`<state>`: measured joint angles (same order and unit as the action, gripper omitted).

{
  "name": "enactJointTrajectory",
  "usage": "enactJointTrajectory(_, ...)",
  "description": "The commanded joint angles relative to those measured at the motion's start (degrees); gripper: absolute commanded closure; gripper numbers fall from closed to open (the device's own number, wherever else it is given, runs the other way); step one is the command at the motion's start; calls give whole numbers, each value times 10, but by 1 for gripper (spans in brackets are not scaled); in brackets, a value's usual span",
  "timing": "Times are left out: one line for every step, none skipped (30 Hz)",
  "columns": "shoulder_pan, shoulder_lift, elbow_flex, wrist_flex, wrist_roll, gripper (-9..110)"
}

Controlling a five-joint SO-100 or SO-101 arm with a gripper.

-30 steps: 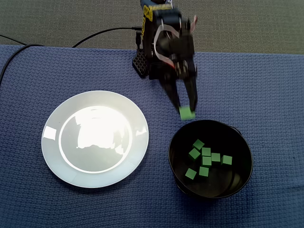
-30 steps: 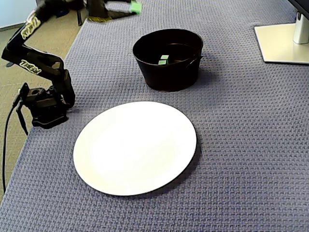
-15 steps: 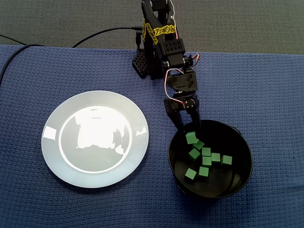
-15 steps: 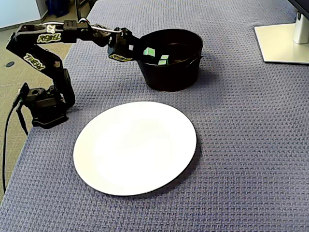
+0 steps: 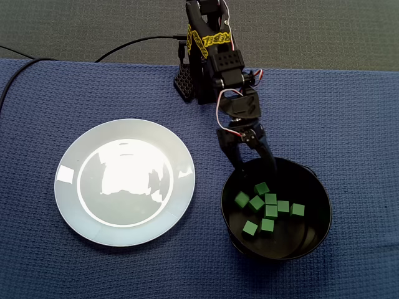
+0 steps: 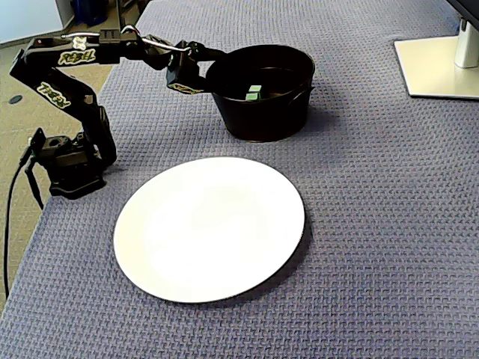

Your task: Pick up the items on the white plate and put them in the black container.

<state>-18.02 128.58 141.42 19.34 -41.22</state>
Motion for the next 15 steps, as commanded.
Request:
enactJointTrajectory(39, 132, -19, 73, -72, 82)
enactJointTrajectory(49, 164, -25, 93, -100, 84)
enactJointTrajectory(60, 192, -37, 114, -120, 89)
enactJointTrajectory(68, 218, -54, 140, -139, 92)
enactJointTrajectory(76, 240, -76, 166, -155, 93)
enactJointTrajectory(83, 258, -96, 187, -171, 95)
enactJointTrajectory(90, 278, -112, 205, -192, 98)
enactJointTrajectory(94, 298, -124, 219, -207, 101)
enactJointTrajectory(99, 318, -133, 236, -213, 101)
enactJointTrajectory(102, 340, -142, 265, -223, 101)
enactJointTrajectory(103, 363, -147, 305, -241, 101)
enactJointTrajectory(104, 387, -147, 347, -265, 101)
enactJointTrajectory(105, 411, -142, 390, -287, 101)
enactJointTrajectory(108, 437, -134, 437, -308, 101)
enactJointTrajectory(112, 462, -124, 490, -340, 101)
